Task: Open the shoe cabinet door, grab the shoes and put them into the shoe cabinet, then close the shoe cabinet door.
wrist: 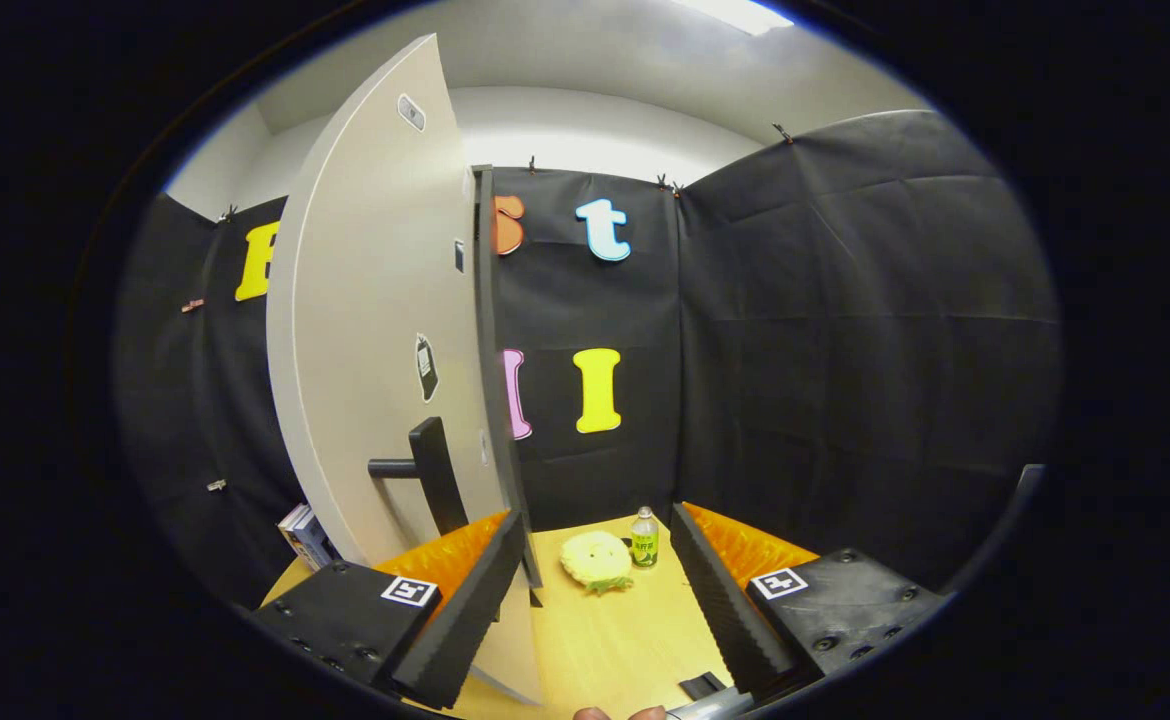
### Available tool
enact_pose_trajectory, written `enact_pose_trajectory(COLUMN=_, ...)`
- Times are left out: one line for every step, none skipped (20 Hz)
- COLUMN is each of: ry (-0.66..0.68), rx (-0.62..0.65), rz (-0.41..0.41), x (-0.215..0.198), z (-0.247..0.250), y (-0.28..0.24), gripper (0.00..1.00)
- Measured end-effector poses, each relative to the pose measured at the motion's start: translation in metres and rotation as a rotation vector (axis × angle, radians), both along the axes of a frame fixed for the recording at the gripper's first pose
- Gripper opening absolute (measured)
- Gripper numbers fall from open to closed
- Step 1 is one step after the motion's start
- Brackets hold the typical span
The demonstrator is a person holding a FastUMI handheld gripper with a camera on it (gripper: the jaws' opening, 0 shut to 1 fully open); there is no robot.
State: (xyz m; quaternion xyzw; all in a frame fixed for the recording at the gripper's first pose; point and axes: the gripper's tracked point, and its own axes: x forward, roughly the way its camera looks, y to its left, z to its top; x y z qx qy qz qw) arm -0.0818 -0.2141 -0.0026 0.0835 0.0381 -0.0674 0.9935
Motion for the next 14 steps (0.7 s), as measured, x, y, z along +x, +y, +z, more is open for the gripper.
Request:
enact_pose_trajectory(ry=0.003, rx=0.005, rz=0.015, x=-0.001, z=0.000, y=0.014, gripper=0.98)
enact_pose_trajectory(ry=0.001, rx=0.011, rz=0.028, x=-0.001, z=0.000, y=0.027, gripper=0.98)
enact_pose_trajectory(ry=-0.002, rx=0.012, rz=0.042, x=0.000, z=0.000, y=0.040, gripper=0.98)
enact_pose_trajectory(ry=-0.009, rx=0.015, rz=0.057, x=0.002, z=0.002, y=0.054, gripper=0.98)
enact_pose_trajectory(ry=-0.010, rx=0.020, rz=0.076, x=0.004, z=0.003, y=0.068, gripper=0.98)
enact_pose_trajectory(ry=-0.009, rx=0.029, rz=0.094, x=0.006, z=0.002, y=0.081, gripper=0.98)
enact_pose_trajectory(ry=-0.008, rx=0.038, rz=0.112, x=0.008, z=0.002, y=0.095, gripper=0.98)
enact_pose_trajectory(ry=-0.008, rx=0.043, rz=0.131, x=0.012, z=0.002, y=0.108, gripper=0.98)
enact_pose_trajectory(ry=-0.008, rx=0.045, rz=0.150, x=0.017, z=0.003, y=0.121, gripper=0.98)
enact_pose_trajectory(ry=-0.012, rx=0.044, rz=0.169, x=0.021, z=0.004, y=0.134, gripper=0.98)
enact_pose_trajectory(ry=-0.014, rx=0.040, rz=0.190, x=0.026, z=0.005, y=0.147, gripper=0.98)
enact_pose_trajectory(ry=-0.016, rx=0.042, rz=0.209, x=0.029, z=0.006, y=0.158, gripper=0.98)
enact_pose_trajectory(ry=-0.018, rx=0.049, rz=0.229, x=0.034, z=0.007, y=0.171, gripper=0.98)
enact_pose_trajectory(ry=-0.018, rx=0.061, rz=0.251, x=0.040, z=0.006, y=0.181, gripper=0.98)
